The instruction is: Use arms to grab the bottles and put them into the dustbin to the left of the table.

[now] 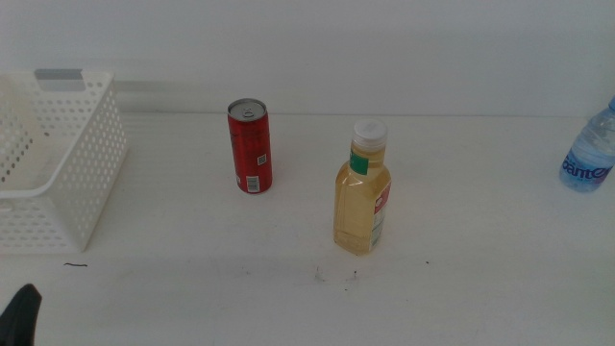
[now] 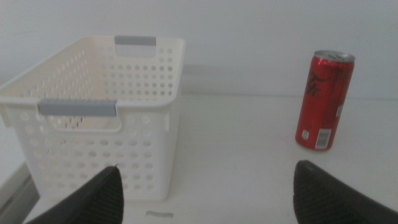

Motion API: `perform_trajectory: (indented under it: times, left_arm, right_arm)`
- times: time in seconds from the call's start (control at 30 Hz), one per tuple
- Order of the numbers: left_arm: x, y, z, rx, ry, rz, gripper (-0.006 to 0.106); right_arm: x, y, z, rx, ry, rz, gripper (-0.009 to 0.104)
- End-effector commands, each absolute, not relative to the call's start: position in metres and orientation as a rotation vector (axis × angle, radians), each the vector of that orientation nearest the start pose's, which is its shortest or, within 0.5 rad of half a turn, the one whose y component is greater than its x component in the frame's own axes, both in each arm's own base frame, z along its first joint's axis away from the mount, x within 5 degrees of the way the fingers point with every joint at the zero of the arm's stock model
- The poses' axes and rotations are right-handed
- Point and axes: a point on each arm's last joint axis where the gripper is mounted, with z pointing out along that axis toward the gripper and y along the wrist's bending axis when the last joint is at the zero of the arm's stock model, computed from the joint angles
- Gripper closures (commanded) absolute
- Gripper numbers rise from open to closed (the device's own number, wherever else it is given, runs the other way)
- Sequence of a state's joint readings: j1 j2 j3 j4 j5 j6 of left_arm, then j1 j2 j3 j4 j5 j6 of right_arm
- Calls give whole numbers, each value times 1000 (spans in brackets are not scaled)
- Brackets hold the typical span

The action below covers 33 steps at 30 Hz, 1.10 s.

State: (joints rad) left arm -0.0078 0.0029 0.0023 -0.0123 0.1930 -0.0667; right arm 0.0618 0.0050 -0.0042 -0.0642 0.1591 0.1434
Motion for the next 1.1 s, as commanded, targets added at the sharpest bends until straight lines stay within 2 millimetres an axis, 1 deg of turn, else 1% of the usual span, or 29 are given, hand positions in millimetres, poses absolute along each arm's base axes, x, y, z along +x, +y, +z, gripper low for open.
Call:
perform_trajectory:
  times: [0.0,0.1,0.23,0.27,0.3,0.4,0.53,0.67,0.83,1.07]
  left_arm:
    - [56,-1,201,-53,1616,-88,7]
    - [68,-5,207,-10,1597,-130,7]
    - [95,-20,208,93,1618,-227,7]
    - [104,-25,204,125,1644,-251,7]
    - [109,-30,204,148,1630,-273,7]
    - [127,-46,194,193,1645,-331,7]
    - [144,-58,180,249,1615,-317,7]
    - [151,-61,173,256,1593,-306,7]
    - [153,-62,166,261,1633,-297,7]
    - [153,-62,165,268,1636,-299,7]
  right_arm:
    - [56,2,199,18,1641,90,6]
    - [56,2,199,18,1641,90,6]
    - [56,2,199,18,1641,90,6]
    - [56,2,199,18,1641,90,6]
    - [56,2,199,18,1641,90,6]
    - [56,2,199,18,1641,90,6]
    - [56,2,199,18,1641,90,6]
    - [56,2,199,18,1641,90,6]
    - [56,2,199,18,1641,90,6]
    - [56,2,199,18,1641,90,6]
